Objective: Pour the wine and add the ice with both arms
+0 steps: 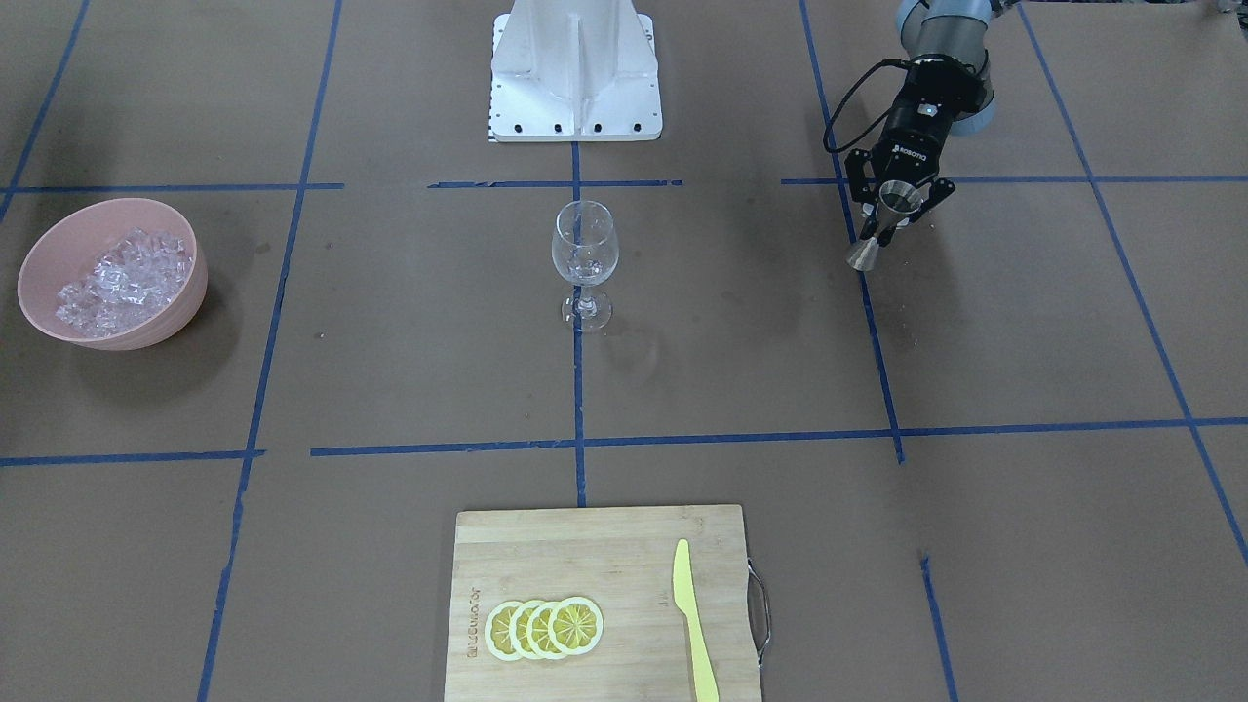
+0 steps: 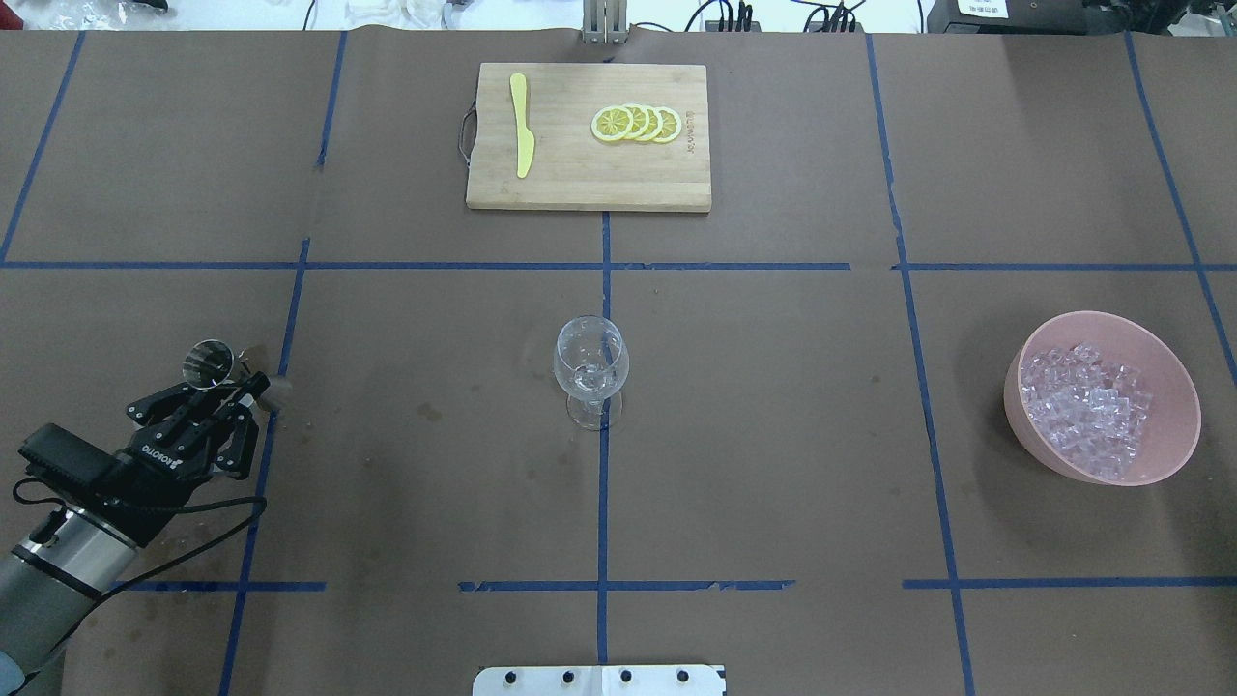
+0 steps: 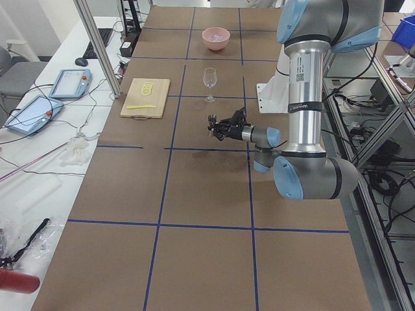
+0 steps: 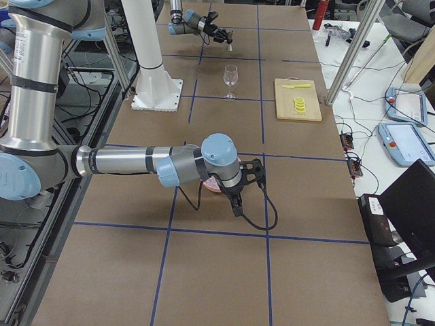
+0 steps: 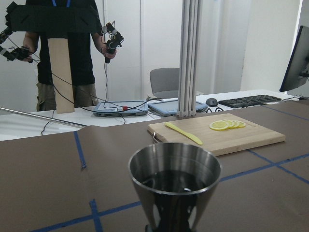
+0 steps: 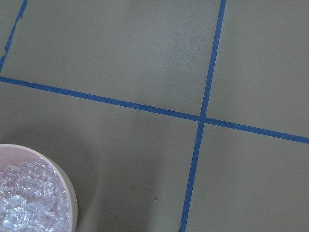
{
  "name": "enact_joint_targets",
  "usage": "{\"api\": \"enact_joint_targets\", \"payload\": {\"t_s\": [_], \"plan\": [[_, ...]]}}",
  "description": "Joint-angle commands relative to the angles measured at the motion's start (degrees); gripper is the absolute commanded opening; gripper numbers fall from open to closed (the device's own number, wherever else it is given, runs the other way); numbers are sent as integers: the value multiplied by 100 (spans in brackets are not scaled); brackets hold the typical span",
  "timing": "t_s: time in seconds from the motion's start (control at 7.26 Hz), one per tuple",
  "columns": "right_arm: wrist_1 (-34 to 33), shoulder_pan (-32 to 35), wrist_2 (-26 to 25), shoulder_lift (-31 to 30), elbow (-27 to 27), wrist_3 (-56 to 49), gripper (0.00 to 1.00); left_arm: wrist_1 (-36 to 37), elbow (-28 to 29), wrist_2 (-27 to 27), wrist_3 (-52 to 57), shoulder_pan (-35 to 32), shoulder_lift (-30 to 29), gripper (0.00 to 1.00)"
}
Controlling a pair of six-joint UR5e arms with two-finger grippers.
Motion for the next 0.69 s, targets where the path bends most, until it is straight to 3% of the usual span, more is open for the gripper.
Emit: {"api": "enact_joint_targets", "payload": {"t_s": [0.0,0.55], "plan": [[0,0,-12,-9,0,0,100,880,-240,-604,408,-494,-538,0],[0,9,-21,-9,0,210,100,3727,-769,-579,585,-495,-2058,0]]}}
